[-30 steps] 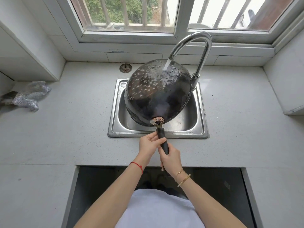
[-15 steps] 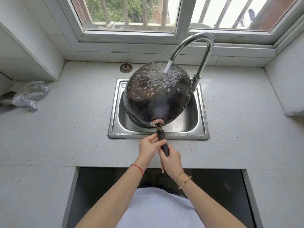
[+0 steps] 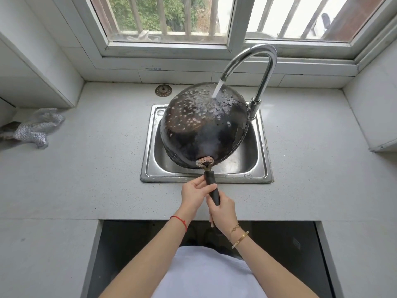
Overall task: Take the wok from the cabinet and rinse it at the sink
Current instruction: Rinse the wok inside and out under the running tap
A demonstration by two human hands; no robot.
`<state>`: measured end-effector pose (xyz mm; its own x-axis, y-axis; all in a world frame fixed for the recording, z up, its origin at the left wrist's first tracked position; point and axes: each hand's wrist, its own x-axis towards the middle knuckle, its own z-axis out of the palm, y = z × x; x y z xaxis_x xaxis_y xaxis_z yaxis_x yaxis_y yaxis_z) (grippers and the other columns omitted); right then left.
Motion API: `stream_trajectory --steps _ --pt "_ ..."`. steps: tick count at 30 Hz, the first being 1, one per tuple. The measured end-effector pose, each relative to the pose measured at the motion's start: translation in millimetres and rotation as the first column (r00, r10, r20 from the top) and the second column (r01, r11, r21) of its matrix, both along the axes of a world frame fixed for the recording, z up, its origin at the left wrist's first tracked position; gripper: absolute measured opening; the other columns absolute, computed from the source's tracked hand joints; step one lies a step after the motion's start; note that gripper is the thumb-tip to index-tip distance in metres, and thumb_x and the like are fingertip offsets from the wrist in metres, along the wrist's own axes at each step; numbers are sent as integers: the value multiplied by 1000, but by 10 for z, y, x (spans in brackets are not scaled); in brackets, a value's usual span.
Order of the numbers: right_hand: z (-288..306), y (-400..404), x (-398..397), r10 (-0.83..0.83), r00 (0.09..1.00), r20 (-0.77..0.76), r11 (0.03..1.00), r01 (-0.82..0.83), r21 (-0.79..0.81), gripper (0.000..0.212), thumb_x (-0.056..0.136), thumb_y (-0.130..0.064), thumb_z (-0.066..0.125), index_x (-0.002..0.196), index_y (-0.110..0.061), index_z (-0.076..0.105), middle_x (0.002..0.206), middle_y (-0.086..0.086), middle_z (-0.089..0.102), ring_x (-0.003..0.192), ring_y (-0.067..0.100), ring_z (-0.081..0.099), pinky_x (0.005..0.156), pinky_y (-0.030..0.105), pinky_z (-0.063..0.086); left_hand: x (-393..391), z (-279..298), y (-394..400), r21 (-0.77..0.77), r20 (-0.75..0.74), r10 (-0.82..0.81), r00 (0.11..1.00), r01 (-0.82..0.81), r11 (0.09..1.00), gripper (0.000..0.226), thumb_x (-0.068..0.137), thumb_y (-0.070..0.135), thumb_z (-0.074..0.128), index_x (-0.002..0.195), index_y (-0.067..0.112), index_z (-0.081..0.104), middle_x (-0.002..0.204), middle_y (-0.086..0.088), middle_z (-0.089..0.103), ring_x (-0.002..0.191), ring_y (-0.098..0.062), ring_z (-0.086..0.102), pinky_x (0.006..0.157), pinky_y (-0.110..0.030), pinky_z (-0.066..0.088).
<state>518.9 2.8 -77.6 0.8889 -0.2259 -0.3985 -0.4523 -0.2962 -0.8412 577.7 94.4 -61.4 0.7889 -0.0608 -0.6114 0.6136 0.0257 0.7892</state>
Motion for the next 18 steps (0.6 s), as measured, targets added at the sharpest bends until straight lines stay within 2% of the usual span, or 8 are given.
stream_trajectory --steps 9,18 --pt "18 18 -1 -5 1000 -2 1000 5 8 15 100 -27 55 109 -16 57 68 8 62 39 8 55 40 21 49 -3 -13 6 3 -12 1 1000 -1 1000 46 82 8 77 126 12 64 104 9 71 107 -12 66 100 -35 51" --pt "33 27 -3 -9 1000 8 1000 9 3 14 100 -27 55 109 -16 57 67 5 61 39 7 55 41 19 48 -1 8 15 -18 -19 6 1000 -6 1000 46 81 7 77 126 12 65 102 10 72 108 -13 67 95 -32 52"
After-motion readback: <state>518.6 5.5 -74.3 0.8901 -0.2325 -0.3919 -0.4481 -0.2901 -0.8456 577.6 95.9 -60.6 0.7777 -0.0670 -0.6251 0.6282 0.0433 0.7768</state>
